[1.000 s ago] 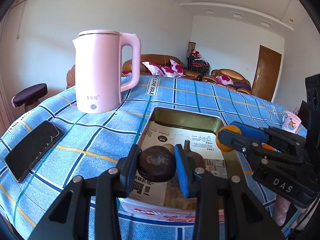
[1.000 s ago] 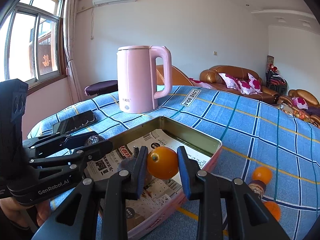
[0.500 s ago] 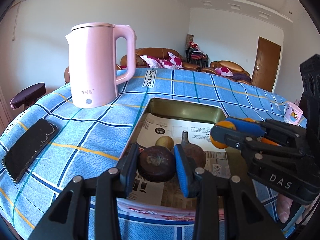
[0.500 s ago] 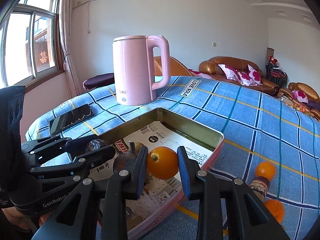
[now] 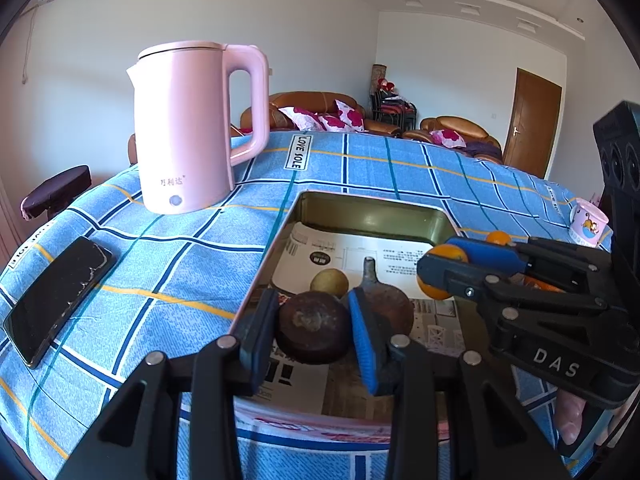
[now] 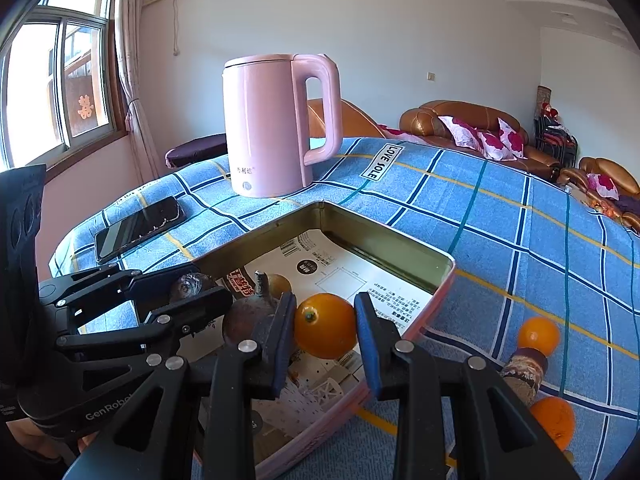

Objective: Organize fruits
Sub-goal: 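Open left gripper to drop the dark brown fruit while right releases the orange into the tin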

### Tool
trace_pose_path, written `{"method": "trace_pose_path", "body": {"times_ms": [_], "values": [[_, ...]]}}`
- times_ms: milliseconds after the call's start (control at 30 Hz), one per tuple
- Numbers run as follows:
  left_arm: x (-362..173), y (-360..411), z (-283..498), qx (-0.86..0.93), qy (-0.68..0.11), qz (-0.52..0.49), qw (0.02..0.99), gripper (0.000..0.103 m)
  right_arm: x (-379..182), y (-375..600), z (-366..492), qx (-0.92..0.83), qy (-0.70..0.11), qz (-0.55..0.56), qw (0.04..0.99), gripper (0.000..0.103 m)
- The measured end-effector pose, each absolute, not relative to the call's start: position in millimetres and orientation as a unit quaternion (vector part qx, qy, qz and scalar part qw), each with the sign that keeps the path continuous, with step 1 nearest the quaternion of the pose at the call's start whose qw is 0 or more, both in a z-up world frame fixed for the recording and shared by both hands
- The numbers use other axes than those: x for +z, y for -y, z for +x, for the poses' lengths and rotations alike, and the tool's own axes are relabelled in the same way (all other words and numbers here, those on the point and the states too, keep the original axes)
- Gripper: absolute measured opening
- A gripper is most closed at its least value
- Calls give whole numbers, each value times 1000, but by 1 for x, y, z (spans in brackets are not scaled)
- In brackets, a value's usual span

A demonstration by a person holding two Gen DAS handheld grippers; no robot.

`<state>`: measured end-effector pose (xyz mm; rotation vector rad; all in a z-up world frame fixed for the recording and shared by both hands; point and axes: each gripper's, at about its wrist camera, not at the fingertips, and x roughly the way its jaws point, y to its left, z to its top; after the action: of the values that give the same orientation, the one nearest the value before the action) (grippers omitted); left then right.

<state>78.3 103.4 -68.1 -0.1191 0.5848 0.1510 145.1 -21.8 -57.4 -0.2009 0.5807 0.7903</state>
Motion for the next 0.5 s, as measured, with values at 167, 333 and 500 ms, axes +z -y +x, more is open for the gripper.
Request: {"method": "trace_pose_path", "body": {"times_ms": [167,333,500], "values": [[-68,-103,78,78,-287,-53,953,39,-58,21,146,378,-281,-98,877,32],[-65,-102,75,83,-277,-48,956,59,-60,20,147,374,-288,-101,876,34],[-63,-100,70,86,-259,-41,961,71,-59,25,148,361,-286,-90,883,46]]}}
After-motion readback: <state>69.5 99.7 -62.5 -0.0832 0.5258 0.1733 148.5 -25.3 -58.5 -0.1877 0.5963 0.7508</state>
